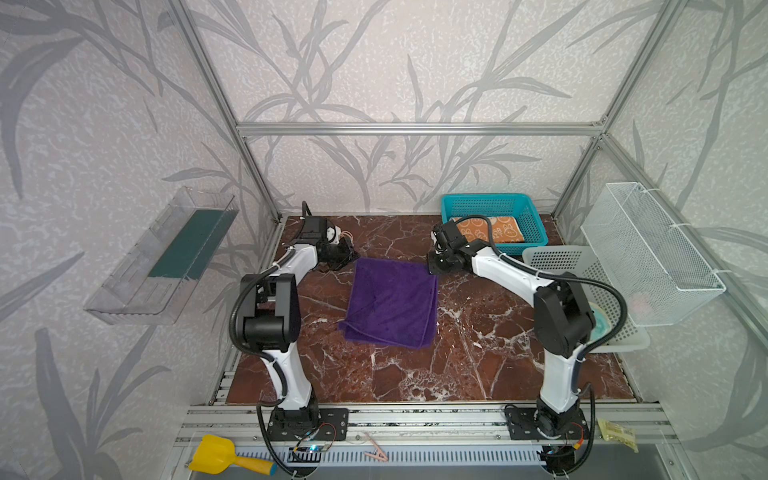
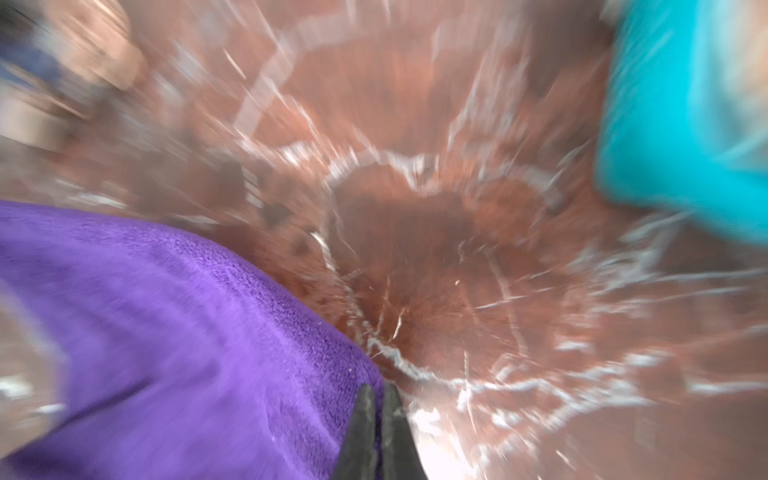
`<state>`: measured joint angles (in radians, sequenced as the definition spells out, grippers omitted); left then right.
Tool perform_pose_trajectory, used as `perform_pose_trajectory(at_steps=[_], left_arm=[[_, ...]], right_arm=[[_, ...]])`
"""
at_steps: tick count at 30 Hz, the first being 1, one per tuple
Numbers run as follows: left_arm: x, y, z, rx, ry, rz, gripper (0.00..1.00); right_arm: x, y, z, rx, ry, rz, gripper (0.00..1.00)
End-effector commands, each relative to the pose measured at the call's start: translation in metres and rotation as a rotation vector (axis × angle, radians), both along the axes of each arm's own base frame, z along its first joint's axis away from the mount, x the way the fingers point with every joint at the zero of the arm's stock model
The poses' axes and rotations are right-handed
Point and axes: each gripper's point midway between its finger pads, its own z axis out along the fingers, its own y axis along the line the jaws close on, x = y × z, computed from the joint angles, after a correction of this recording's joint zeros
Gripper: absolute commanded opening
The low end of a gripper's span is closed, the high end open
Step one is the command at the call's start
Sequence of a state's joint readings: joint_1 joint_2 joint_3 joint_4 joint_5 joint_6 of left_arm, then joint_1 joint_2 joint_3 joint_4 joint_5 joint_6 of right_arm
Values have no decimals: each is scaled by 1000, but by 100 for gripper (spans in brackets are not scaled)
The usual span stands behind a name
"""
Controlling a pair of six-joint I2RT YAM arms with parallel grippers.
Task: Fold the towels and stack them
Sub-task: 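Lift the folded purple towel by its corners with both grippers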
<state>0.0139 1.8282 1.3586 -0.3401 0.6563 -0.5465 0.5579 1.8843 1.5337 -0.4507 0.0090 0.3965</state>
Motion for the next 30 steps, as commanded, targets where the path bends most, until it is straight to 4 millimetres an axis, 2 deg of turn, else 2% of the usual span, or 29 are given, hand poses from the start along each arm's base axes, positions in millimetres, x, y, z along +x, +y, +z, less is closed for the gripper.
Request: perform_pose_trajectory(at_steps=[1,7,10,13,18,22,25,27,30], left_arm=[[-5,-5,69,21,-202,-40,0],[-33,-18,164,58,-508,-66,0],[-52,-26,202,72,-624,-80,0],[-72,-33,229,84,-698,-89,0],[-110,-39,252,119,-746,-104,0],[-145,-41,252,136,-738,-115,0],[-163,-36,238,122,-689,-84,0],[-169,-30,219,117,-631,-44,0],[-166,-19,170,159,-473,16,0]], right_arm=[[-8,-14,68,26,-164,-1,0],[-43,-19,158,56,-395,68,0],[-62,-22,192,69,-472,93,0],[-84,-30,217,80,-523,104,0],[-123,-44,241,98,-563,127,0],[-153,-57,240,134,-540,135,0],[-166,-65,214,130,-461,129,0],[-170,-70,187,99,-395,121,0],[-162,-70,145,88,-269,115,0]])
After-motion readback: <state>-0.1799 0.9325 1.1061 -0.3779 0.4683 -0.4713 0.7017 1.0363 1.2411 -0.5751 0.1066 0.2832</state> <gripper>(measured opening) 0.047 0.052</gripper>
